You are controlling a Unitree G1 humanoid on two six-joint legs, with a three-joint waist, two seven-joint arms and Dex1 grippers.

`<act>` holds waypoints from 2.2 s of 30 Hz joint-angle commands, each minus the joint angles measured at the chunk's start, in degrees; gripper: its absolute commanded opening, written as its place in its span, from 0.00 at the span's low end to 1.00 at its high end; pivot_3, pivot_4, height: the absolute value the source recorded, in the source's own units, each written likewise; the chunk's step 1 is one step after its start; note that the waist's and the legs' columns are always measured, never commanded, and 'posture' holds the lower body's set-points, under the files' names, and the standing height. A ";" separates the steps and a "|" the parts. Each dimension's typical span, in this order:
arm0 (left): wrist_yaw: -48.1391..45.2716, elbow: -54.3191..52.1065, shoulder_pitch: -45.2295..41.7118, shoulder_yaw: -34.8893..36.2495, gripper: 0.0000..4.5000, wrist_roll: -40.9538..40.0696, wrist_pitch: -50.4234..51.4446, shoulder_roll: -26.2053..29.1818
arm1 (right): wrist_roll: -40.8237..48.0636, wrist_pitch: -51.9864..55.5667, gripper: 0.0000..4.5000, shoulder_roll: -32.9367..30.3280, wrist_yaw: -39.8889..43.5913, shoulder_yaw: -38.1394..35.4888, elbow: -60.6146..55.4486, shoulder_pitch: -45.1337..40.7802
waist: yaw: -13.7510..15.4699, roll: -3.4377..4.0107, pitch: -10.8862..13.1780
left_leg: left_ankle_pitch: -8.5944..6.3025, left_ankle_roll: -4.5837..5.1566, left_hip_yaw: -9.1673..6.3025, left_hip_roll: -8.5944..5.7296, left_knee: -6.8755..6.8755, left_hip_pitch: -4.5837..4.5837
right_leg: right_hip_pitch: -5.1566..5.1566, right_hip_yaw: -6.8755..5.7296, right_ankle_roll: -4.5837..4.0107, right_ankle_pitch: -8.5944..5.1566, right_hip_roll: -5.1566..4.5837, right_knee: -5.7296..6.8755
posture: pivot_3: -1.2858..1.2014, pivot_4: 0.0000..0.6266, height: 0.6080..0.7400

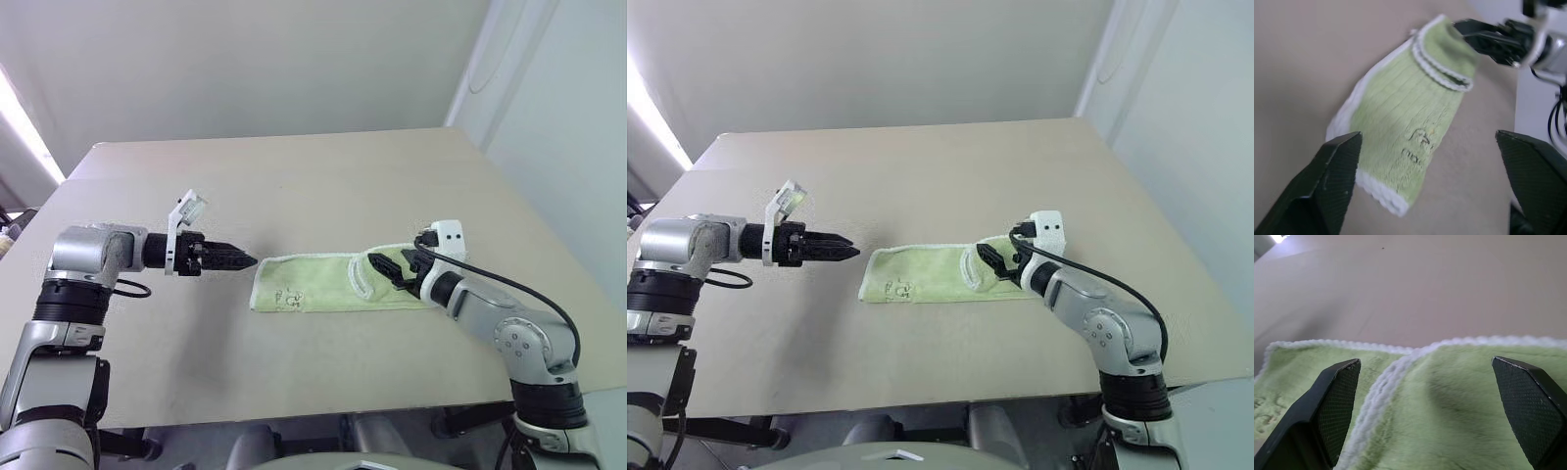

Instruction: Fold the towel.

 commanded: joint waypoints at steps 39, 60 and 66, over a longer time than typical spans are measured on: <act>21.43 13.52 -8.36 -2.17 0.01 -9.95 27.64 -10.17 | -12.27 -9.30 1.00 -12.87 22.69 -0.48 -5.70 5.02 | 0.00 -0.10 -0.03 | 0.00 -0.02 0.00 -0.16 0.00 0.53 | 0.29 0.26 -0.01 -0.04 0.05 0.17 | 0.52 0.00 0.79; 13.73 -0.62 -5.64 -20.41 0.01 -1.44 9.29 8.22 | -17.18 -9.31 1.00 -13.87 26.03 3.64 -6.39 7.05 | -0.19 -0.43 0.19 | -0.01 -0.04 0.05 -0.14 -0.12 0.74 | 0.22 0.41 -0.17 -0.15 0.14 0.38 | 0.52 0.00 0.79; 3.87 -2.09 -9.53 -26.91 0.01 5.32 -2.38 11.97 | -16.64 -9.91 1.00 -13.60 27.78 3.65 -7.59 7.37 | 0.24 -0.67 0.33 | -0.01 -0.04 0.06 -0.15 -0.15 0.69 | 0.15 0.42 -0.22 -0.18 0.12 0.40 | 0.52 0.00 0.79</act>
